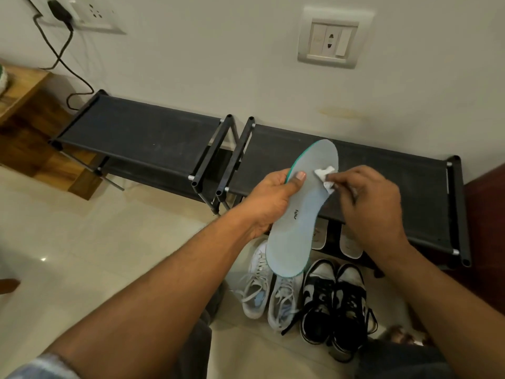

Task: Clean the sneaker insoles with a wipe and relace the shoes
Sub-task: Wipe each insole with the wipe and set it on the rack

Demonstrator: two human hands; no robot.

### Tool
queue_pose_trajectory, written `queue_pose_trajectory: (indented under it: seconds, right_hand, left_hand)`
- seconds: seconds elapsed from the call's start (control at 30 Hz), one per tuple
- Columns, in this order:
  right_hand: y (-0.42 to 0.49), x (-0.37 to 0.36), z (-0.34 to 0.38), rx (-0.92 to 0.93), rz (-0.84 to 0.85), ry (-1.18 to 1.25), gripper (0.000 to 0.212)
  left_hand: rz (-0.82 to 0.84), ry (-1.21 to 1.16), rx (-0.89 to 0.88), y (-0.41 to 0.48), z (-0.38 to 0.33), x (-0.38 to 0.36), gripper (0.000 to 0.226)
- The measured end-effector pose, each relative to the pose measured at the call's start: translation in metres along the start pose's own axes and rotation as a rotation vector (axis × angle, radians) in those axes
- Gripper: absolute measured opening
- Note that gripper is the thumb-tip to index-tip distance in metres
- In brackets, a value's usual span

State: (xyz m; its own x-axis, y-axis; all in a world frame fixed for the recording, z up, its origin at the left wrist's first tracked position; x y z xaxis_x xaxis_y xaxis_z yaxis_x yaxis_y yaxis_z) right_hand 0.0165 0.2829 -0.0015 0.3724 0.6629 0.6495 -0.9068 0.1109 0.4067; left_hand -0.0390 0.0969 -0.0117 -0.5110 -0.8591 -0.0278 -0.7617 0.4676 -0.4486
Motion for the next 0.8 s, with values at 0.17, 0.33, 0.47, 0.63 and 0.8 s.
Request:
queue_pose_trajectory:
  seconds: [0.17, 0.33, 0.47, 0.63, 0.8]
  right_hand:
    - [-0.018, -0.013, 0.017, 0.157, 0.129, 0.031, 0.025]
    - [-0.008, -0.007, 0.007, 0.033, -0.004, 0.064, 0.021]
    - [-0.014, -0.011, 0.012, 0.13, 0.065, 0.086, 0.021]
    - [-0.007, -0.005, 0.013, 0.04, 0.017, 0.126, 0.024]
    - [-0.003, -0.003, 0.0, -0.003, -0.01, 0.088, 0.024]
  left_hand:
    - [0.002, -0.008, -0.013, 0.001, 0.001, -0.002, 0.028]
    - [0.0, -0.019, 0.002, -0.001, -0.003, 0.001, 0.026]
    - [0.044, -0.044, -0.018, -0.004, -0.003, -0.001, 0.024]
    - [0.044, -0.044, -0.021, -0.004, -0.006, 0.0, 0.024]
    - [0.022, -0.023, -0.007, -0.002, -0.004, 0.001, 0.026]
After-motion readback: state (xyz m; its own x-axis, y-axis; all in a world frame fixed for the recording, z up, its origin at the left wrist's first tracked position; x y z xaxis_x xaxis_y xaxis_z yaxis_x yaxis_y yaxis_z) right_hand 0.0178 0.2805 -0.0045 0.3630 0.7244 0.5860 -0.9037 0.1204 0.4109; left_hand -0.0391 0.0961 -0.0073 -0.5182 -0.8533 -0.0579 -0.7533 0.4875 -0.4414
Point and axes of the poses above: each hand's wrist, its own y-axis towards the middle knuckle, its own x-axis out of the back of the hand, z = x × y, the point moved 2 cm from there along y, towards the middle knuckle, and after that the axes turned 9 degrees about y, right-handed, at the moved point
